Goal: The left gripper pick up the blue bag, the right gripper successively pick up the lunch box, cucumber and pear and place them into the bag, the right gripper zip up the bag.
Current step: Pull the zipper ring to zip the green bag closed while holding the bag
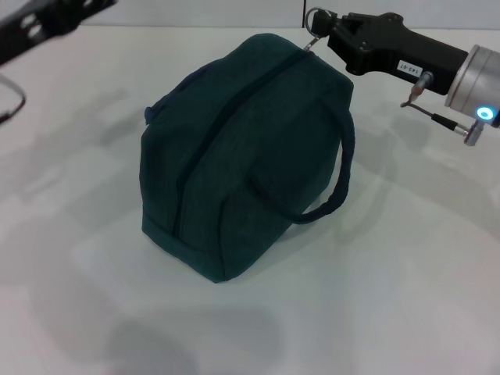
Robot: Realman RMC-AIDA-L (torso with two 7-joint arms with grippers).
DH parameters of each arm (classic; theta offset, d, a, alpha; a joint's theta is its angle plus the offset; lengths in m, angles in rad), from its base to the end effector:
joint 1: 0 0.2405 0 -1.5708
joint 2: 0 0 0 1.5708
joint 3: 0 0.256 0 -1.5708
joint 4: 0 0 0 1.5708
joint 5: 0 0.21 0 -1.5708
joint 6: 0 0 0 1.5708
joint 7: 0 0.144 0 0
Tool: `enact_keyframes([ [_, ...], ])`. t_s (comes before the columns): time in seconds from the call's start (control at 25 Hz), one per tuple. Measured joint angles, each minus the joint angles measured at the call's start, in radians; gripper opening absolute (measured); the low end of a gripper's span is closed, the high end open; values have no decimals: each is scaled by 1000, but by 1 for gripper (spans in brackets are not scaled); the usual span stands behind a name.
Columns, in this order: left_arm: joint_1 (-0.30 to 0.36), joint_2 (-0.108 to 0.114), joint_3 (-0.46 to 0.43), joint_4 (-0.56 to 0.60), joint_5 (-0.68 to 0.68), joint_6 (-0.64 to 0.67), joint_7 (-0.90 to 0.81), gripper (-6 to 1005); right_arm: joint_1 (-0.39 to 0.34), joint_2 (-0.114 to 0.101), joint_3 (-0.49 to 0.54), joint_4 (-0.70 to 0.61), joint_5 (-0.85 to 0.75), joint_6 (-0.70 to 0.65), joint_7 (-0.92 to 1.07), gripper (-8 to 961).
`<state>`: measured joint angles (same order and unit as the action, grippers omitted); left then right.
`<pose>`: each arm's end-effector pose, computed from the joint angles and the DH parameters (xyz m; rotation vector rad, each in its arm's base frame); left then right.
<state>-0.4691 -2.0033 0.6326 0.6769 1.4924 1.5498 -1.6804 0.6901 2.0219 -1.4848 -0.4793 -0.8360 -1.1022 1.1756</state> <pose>-0.2569 0.3542 0.0937 -2.2033 -0.8823 -1.2990 0.1593 0.4047 -0.0299 -2.4233 0.5154 1.1101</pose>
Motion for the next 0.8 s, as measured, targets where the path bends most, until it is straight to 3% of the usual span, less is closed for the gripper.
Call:
enact_keyframes([
  [0.24, -136, 20, 20, 162, 259, -3, -291, 896, -1, 1, 2, -2, 0, -7, -3, 7],
  [0.56, -173, 30, 290, 599, 455, 15, -665, 895, -9, 2, 3, 0, 0, -7, -16, 7],
  [0.68, -163, 10, 373, 790, 513, 61, -778, 896, -9, 3, 4, -1, 0, -7, -16, 7],
  [0.8, -147, -30, 418, 944, 581, 97, -846, 896, -9, 3, 12, 0, 0, -7, -16, 7],
])
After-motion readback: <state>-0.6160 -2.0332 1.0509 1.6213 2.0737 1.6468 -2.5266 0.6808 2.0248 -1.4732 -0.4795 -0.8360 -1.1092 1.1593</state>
